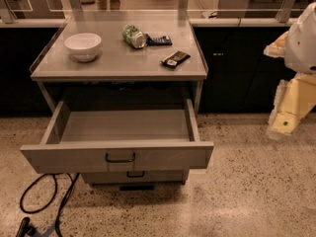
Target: Close top drawer
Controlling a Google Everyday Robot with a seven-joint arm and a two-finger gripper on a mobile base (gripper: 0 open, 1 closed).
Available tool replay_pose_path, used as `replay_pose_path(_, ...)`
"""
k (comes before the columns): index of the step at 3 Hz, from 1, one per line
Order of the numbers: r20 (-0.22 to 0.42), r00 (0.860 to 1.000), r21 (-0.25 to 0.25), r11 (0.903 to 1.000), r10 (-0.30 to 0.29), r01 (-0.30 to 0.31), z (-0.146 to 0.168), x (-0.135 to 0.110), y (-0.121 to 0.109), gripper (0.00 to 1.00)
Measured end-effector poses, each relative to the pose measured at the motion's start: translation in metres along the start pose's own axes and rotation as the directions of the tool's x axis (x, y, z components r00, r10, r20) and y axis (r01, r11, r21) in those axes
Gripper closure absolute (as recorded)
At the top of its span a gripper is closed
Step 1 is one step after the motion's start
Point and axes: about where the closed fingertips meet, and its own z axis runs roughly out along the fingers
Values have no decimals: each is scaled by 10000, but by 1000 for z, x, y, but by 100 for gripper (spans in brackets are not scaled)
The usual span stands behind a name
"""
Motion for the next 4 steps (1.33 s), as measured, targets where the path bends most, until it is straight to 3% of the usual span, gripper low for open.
replay_pose_path(1, 2, 10000, -1, 10000, 0, 0, 0, 0, 0, 0)
replay_pose_path(2, 399, 9992, -178, 9998, -33, 40, 15, 19, 20, 0)
replay_pose_path(3, 1596, 9868, -809, 9966, 293, -165, 74, 54, 55, 0)
replay_pose_path(4, 3320, 9312, -1983, 9763, 1504, -870, 173, 89, 106, 0)
